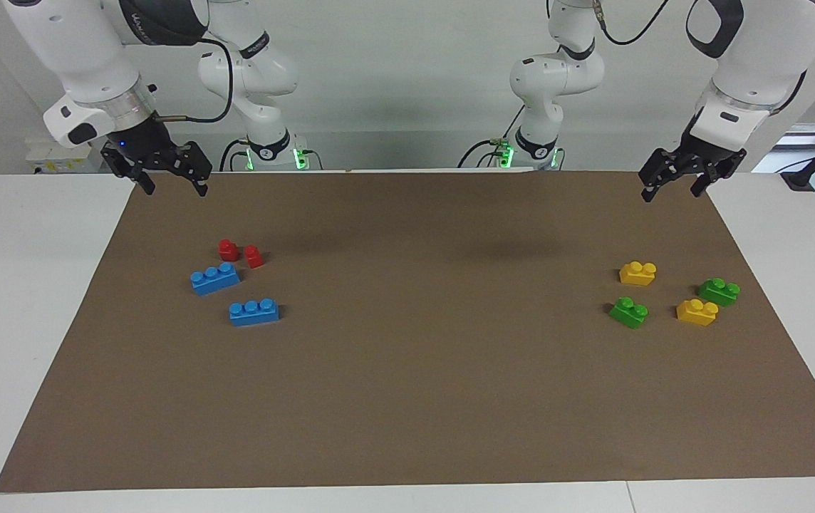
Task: Remove green block with left arm and hold with right
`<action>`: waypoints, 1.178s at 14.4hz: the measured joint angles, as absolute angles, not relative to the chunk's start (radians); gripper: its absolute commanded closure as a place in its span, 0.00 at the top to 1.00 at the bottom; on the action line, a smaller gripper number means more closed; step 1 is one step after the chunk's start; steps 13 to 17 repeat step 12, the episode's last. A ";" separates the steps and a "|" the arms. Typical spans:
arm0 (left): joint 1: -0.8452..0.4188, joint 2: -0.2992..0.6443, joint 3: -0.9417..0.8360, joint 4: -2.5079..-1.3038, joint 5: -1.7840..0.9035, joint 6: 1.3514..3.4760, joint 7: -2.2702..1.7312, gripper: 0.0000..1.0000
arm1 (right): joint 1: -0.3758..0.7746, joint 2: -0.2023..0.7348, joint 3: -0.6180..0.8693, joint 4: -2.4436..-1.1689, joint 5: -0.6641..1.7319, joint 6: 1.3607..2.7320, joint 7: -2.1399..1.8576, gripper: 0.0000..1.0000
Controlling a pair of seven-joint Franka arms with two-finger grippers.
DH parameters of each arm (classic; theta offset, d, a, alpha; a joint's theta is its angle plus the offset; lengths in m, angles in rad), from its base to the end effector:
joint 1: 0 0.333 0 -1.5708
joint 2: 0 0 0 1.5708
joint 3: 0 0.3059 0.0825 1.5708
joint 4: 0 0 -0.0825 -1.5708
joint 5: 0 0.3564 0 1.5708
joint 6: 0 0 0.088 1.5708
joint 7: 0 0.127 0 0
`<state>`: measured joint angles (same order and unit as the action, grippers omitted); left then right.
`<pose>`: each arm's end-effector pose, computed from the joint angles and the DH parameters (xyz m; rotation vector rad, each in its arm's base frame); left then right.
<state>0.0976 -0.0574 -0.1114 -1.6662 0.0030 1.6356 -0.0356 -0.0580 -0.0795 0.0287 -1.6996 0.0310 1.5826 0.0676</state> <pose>0.5155 -0.0083 0.5872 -3.1324 -0.0341 -0.0418 0.5011 -0.0103 0.5791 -3.1093 0.1524 0.0593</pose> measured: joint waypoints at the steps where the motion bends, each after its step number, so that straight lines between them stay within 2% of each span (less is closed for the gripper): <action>1: 0.098 -0.057 -0.112 -1.666 0.003 1.636 -0.036 1.00 | -0.058 -0.079 0.029 -1.700 0.027 1.583 0.064 1.00; 17: 0.098 -0.058 -0.112 -1.666 0.003 1.635 -0.035 1.00 | -0.058 -0.079 0.028 -1.703 0.008 1.583 0.035 1.00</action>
